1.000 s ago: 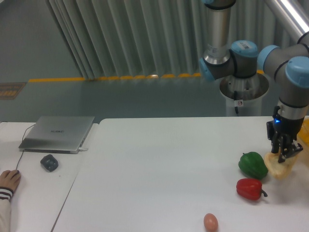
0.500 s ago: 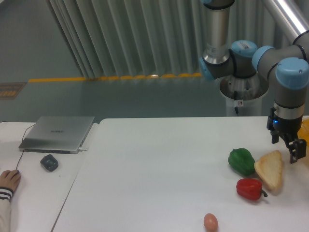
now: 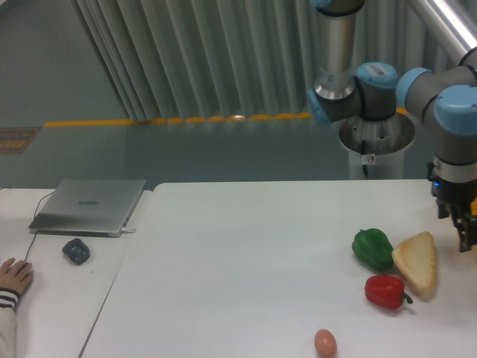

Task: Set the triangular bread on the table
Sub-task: 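Raise the open gripper up away from the bread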

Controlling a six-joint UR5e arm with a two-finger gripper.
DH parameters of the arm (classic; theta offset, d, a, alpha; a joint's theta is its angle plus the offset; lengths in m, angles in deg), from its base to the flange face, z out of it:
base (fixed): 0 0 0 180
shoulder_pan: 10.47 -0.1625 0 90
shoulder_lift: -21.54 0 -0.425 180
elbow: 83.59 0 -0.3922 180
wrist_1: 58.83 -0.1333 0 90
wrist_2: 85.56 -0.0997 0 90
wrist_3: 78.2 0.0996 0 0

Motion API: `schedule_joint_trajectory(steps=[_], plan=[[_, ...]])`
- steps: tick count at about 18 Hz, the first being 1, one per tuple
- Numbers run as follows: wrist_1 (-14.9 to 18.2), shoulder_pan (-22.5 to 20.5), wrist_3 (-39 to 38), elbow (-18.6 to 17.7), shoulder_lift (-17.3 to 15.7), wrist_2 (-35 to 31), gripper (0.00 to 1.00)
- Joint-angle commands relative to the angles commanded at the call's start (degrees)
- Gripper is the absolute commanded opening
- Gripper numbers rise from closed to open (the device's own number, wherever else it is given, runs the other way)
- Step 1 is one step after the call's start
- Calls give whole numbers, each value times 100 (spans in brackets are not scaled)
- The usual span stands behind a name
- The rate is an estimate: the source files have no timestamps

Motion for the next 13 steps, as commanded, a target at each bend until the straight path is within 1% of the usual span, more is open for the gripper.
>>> schedule_joint_trajectory(steps=[3,5,13], plan=[[44,-132,228,212,132,-9,100],[71,-141,361,221,150,0,100],[71,-150,370,221,168,44,100]])
